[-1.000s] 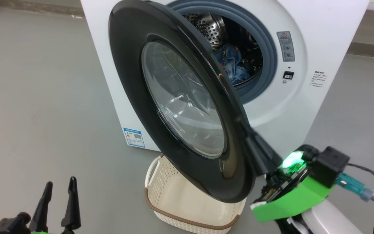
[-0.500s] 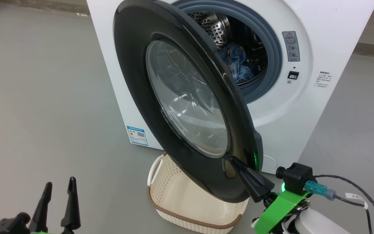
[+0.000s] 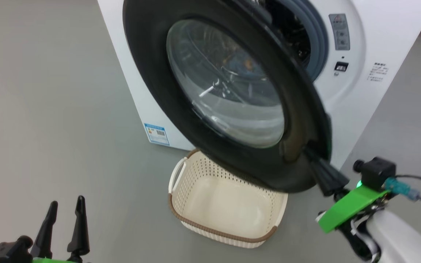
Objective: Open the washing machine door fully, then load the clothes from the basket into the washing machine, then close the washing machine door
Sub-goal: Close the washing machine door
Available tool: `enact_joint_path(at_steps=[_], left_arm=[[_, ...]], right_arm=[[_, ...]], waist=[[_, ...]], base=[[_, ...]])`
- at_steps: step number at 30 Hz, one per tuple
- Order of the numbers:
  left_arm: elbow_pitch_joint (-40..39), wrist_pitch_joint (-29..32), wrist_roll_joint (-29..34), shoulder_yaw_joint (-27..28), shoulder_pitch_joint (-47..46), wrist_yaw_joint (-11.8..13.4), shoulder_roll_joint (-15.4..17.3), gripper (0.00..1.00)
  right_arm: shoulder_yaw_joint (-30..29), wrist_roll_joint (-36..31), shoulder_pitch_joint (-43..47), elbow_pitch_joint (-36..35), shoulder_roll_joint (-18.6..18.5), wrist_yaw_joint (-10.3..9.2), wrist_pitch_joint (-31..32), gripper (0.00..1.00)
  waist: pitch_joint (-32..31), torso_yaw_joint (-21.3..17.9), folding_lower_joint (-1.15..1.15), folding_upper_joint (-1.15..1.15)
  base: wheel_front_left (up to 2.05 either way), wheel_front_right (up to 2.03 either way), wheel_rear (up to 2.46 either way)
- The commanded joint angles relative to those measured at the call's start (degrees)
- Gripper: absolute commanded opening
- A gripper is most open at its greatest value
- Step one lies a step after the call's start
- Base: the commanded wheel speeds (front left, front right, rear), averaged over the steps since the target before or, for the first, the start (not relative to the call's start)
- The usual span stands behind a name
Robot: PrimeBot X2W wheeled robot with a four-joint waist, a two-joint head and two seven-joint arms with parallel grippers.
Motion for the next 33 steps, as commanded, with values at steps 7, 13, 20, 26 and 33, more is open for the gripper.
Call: enact_joint_path(at_steps=[7, 13, 20, 26, 33], left_arm=[[-1.7, -0.4, -0.4, 1.2, -5.8, -0.4, 1.4, 1.0], [-0.8, -0.8, -0.4, 0.5, -8.8, -0.9, 1.2, 1.0], [0.1, -1.3, -0.3, -0.1, -10.8, -1.5, 1.0, 1.0], [0.7, -1.5, -0.3, -0.9, -12.5, -2.0, 0.8, 1.0], [1.6, -1.8, 0.1, -1.7, -13.8, -2.4, 0.8, 1.0]], right_arm=[[-4.4, -1.1, -8.1, 1.1, -2.0, -0.02, -0.3, 0.0], [-6.7, -1.5, -14.8, 4.8, -3.7, -0.02, -0.3, 0.0], [-7.3, -1.1, -22.2, 7.5, -5.9, -0.02, -0.3, 0.0], [-8.1, -1.5, -27.8, 9.1, -7.0, -0.02, -0.3, 0.0], [-9.6, -2.3, -33.0, 12.5, -7.1, -0.02, -0.3, 0.0]], waist=[[7.7, 0.2, 0.0, 0.0], [11.7, 1.0, 0.0, 0.0], [15.4, 2.0, 0.0, 0.0], [17.6, 2.5, 0.0, 0.0], [18.8, 2.9, 0.0, 0.0]], base=[[0.0, 0.0, 0.0], [0.0, 0.0, 0.0], [0.0, 0.0, 0.0], [0.0, 0.0, 0.0], [0.0, 0.0, 0.0]])
